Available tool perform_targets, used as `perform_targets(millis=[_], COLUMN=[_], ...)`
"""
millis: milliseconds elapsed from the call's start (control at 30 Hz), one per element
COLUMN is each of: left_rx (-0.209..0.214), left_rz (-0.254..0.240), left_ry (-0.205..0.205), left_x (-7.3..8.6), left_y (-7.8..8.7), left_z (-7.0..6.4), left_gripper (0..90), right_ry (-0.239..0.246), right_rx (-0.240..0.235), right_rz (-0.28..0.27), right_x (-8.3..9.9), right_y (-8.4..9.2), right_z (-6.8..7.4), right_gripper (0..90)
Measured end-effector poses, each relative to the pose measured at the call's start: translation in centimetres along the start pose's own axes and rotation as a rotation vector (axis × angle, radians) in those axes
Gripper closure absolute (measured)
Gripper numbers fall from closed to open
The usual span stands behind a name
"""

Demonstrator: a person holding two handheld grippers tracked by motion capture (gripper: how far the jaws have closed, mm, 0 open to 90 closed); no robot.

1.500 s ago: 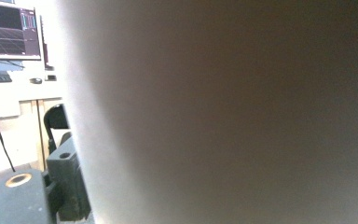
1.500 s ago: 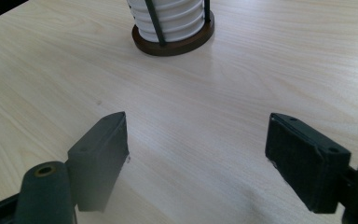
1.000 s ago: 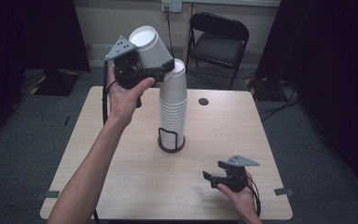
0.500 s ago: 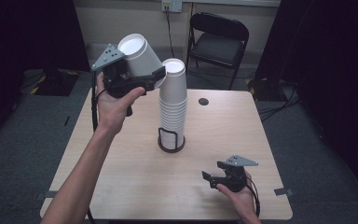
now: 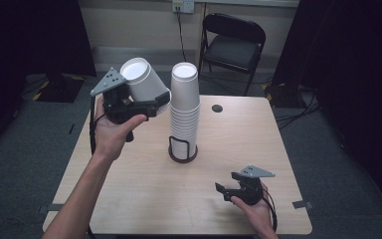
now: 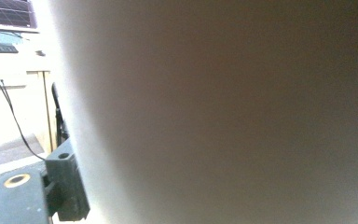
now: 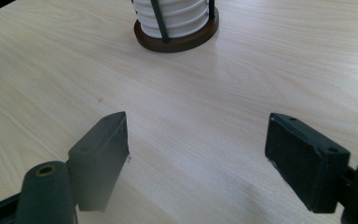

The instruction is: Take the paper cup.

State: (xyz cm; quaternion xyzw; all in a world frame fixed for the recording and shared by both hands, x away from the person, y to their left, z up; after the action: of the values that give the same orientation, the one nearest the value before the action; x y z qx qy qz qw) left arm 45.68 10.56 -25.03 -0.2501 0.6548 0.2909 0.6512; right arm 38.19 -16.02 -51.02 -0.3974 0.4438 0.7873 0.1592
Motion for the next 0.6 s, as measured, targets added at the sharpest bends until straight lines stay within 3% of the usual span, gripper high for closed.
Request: perform_targets(millis=[200,267,300,433,600], left_rx=[0.012,0.019,0.002,0.007,0.017], left_rz=[0.034,0.049,0.069,0.076,0.1], left_ry=[0.01,0.017,0.003,0.02,0.006], left_x=[2.1,2.8,3.6,4.5,5.7], left_y=[0.3,0.3,0.4,0.5,0.4], left_z=[-0.7,-0.9,-0.9,-1.1,-1.7], left_gripper=[12.0,12.0,11.9,11.9,11.9], right_ry=[-0.016,-0.013,-0.002,0.008,0.02], right_rx=[-0.021,-0.019,-0.017,-0.003,0.005], right_rz=[-0.019,-0.023,-0.03,-0.031,-0.038], right_x=[-0.1,-0.1,-0.1,-0.1,-0.1], right_y=[0.0,0.0,-0.1,-0.2,-0.3], right_z=[0.2,0.3,0.4,0.4,0.5], right_gripper=[23.4,24.0,24.8,25.9,28.1])
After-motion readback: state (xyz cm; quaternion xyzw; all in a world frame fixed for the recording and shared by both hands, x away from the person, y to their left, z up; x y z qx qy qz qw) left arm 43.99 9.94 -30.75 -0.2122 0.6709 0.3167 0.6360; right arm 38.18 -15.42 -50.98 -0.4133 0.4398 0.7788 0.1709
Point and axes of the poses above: each handheld gripper's, and its own axes: y roughly backward along the jaws, x roughly out of its underside, z roughly to its left, the point moved 8 cm from there along -y, roughly forward along the jaws, and after that the axes turned 10 degrees about -y, right-handed, at the moved point
